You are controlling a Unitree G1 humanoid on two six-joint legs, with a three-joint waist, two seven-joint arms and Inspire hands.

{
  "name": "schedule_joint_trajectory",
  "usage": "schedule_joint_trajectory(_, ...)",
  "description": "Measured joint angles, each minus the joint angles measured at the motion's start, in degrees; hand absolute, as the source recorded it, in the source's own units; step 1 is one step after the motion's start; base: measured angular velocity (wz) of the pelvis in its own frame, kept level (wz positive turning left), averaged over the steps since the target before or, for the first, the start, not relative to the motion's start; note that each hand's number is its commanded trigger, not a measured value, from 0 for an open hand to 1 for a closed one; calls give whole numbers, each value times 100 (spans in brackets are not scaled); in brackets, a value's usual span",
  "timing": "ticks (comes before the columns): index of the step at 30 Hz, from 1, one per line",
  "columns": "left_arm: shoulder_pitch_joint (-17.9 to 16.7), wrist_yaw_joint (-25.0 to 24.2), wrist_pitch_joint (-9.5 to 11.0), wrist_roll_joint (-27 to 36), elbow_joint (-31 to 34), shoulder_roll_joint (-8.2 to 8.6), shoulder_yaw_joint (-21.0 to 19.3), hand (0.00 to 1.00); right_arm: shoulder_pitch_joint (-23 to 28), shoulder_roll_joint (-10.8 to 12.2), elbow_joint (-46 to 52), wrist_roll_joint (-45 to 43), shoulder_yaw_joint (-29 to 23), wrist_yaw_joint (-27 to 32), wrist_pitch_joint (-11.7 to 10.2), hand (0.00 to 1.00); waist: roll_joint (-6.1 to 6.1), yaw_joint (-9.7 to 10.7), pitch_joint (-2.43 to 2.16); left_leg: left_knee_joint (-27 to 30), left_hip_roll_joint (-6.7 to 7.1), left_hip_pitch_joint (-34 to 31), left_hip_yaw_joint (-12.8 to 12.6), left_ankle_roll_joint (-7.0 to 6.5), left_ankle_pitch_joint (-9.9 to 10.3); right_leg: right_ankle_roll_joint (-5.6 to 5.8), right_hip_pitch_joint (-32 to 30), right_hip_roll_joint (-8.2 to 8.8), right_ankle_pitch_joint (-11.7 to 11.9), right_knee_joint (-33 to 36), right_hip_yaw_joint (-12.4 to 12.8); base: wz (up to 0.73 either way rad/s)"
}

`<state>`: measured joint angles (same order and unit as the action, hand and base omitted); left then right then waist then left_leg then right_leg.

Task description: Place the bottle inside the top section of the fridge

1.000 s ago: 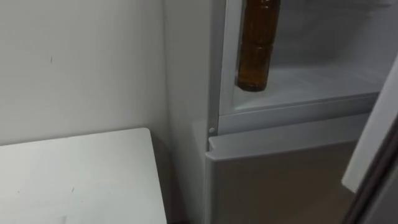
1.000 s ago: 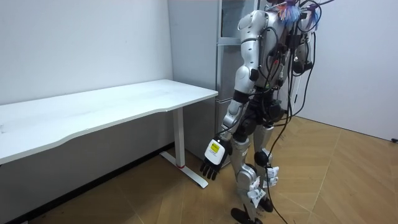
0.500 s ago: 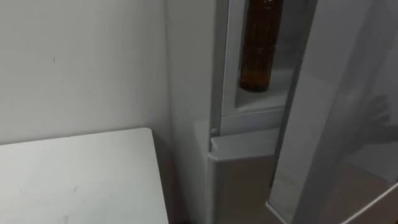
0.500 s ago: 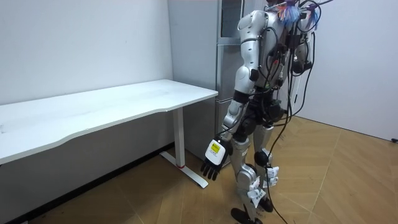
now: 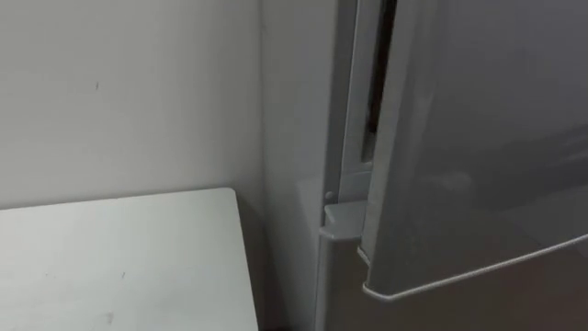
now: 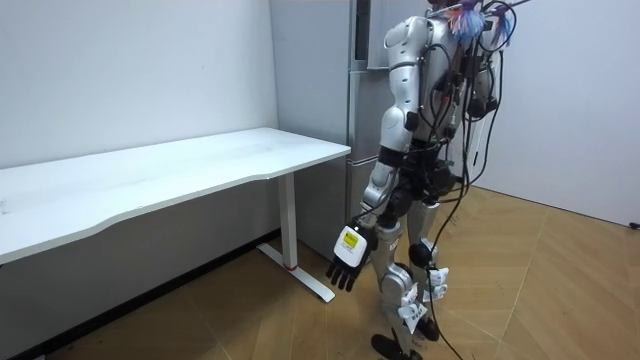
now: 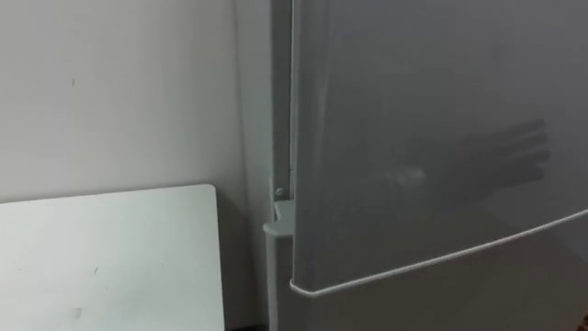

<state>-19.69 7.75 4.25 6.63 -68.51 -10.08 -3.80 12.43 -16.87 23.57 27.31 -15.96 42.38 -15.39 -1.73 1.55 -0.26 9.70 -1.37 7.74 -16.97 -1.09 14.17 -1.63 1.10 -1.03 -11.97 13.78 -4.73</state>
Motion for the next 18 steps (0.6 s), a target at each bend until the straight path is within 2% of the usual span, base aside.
schedule_joint_trajectory(5,3,-111,-4,0,-22,2,7,0,-129,-5,334,-610,49,-234,29,0,-11,-50,2,2,-1,-9,9,0,0,-1,0,-2,0,-17,-2,0)
schedule_joint_trajectory(10,26,-182,-15,-148,-72,12,-52,0,-310,1,508,-2014,350,-496,54,0,-36,-57,6,-7,-4,-21,46,0,0,-4,0,-2,8,-21,-19,0)
schedule_joint_trajectory(14,50,-328,-58,-182,-117,-2,-25,0,-419,-46,512,-2620,448,-669,71,0,-45,-69,10,-6,-2,-13,45,0,0,-4,4,2,8,-16,-24,0)
schedule_joint_trajectory(18,143,-467,-61,-186,-137,-25,200,0,-712,-75,485,-3010,826,-728,285,0,-77,-89,42,-5,-8,-23,45,3,-3,-17,2,-4,19,-23,-29,-2)
